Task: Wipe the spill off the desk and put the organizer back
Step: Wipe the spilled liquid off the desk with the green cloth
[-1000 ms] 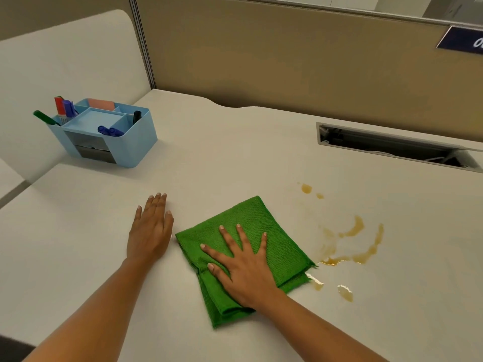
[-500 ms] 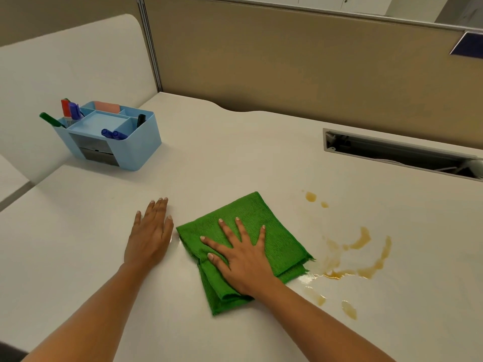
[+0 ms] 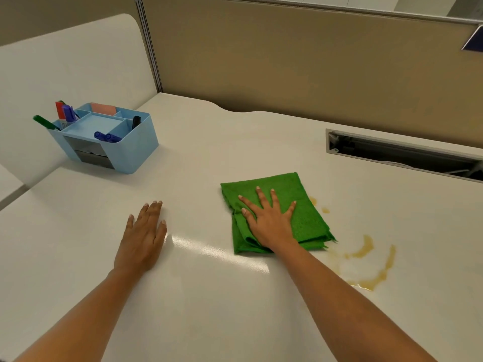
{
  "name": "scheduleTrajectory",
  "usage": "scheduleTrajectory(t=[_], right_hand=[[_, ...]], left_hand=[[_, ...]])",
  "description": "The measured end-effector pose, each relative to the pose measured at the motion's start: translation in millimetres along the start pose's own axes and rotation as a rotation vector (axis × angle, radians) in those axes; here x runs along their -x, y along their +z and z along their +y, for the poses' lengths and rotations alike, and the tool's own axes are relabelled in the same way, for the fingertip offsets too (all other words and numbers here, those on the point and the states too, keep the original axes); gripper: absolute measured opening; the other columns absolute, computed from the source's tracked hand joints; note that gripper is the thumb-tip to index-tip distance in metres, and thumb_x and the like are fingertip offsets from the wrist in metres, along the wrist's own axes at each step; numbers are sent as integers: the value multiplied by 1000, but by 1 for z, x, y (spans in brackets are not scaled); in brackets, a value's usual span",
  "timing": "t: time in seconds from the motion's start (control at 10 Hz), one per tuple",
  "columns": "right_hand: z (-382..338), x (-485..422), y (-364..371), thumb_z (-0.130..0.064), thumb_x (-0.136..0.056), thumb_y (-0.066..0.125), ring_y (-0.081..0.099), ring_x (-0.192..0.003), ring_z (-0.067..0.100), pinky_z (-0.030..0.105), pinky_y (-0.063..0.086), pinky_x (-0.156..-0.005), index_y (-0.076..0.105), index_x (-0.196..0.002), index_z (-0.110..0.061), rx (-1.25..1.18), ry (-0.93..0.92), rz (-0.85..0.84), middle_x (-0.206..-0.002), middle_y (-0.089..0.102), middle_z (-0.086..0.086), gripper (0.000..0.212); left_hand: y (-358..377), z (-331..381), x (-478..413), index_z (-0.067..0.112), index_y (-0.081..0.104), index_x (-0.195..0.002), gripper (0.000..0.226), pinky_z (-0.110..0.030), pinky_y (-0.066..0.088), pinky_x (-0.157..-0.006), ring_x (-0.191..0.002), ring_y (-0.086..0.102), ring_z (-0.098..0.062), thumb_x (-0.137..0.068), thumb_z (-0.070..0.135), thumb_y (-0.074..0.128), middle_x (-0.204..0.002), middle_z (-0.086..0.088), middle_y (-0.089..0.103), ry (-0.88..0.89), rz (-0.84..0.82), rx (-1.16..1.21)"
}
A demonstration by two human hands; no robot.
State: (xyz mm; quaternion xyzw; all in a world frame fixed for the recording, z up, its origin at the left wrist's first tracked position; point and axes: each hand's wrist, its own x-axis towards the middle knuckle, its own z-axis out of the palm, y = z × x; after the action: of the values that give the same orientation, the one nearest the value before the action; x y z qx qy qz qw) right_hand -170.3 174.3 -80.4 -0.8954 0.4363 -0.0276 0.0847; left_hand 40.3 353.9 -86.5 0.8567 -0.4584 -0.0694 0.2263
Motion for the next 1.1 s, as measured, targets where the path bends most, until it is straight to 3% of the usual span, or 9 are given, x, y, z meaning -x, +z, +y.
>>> scheduleTrajectory(t=[0.6, 1.1], right_hand=[[67, 29, -10, -58, -92, 9, -5, -146, 29, 72, -7, -102, 5, -140, -53, 19, 269, 39, -159, -2, -5, 48], [44, 65, -4, -61, -91, 9, -9, -145, 30, 72, -10, -102, 1, -141, -52, 13, 298, 27, -159, -5, -2, 51]], left_hand=[[-1, 3, 0, 18, 16, -145, 49, -36, 0, -119, -145, 10, -14, -97, 24, 25, -155, -2, 21, 8, 18, -23], [-1, 13, 11, 16, 17, -145, 49, -40, -1, -119, -145, 10, -17, -97, 24, 23, -155, -4, 22, -1, 41, -40]])
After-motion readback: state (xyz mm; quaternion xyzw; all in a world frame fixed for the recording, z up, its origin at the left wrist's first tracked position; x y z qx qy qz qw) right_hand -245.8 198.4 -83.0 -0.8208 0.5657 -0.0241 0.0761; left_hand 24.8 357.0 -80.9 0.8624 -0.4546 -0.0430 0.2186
